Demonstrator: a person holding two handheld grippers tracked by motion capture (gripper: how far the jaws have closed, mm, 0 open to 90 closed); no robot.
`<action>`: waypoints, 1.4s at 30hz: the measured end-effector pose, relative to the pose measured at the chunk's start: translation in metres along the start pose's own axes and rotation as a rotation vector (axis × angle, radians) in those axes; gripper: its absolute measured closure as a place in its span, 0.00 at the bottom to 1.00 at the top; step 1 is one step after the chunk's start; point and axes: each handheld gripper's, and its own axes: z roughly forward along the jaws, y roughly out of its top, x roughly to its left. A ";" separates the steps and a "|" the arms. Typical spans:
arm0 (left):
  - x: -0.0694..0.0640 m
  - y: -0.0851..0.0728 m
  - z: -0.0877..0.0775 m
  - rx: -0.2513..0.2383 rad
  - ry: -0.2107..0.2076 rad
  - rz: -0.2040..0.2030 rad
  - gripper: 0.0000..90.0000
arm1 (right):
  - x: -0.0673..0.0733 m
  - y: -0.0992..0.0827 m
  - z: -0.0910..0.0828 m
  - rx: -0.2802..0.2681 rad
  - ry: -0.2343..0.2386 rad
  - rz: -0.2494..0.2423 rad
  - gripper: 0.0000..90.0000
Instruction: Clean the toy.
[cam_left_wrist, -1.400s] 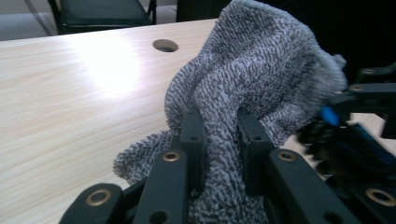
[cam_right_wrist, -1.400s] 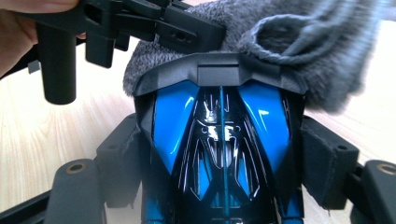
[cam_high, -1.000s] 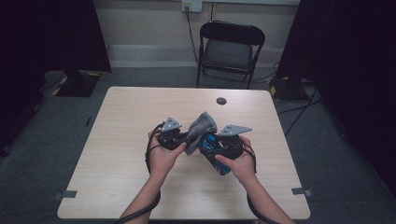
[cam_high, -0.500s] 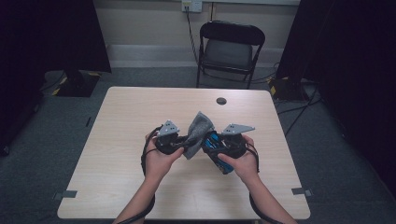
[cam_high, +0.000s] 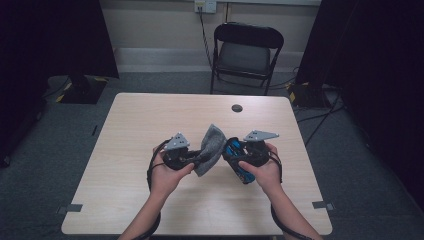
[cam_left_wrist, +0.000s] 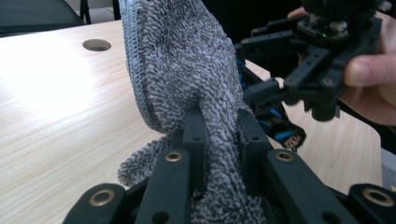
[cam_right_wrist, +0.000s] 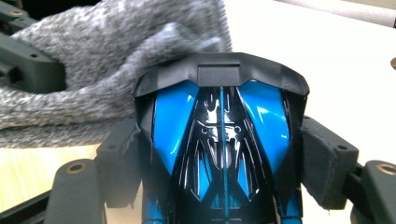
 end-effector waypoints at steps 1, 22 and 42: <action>0.000 -0.001 -0.001 0.000 -0.007 0.000 0.86 | -0.001 0.000 0.000 -0.002 -0.004 0.000 0.28; 0.045 -0.002 -0.035 -0.046 0.194 -0.104 0.86 | 0.005 -0.004 -0.006 -0.019 0.051 -0.012 0.28; 0.018 0.017 0.021 -0.022 0.107 -0.073 0.85 | 0.039 -0.002 0.004 -0.016 0.108 -0.065 0.28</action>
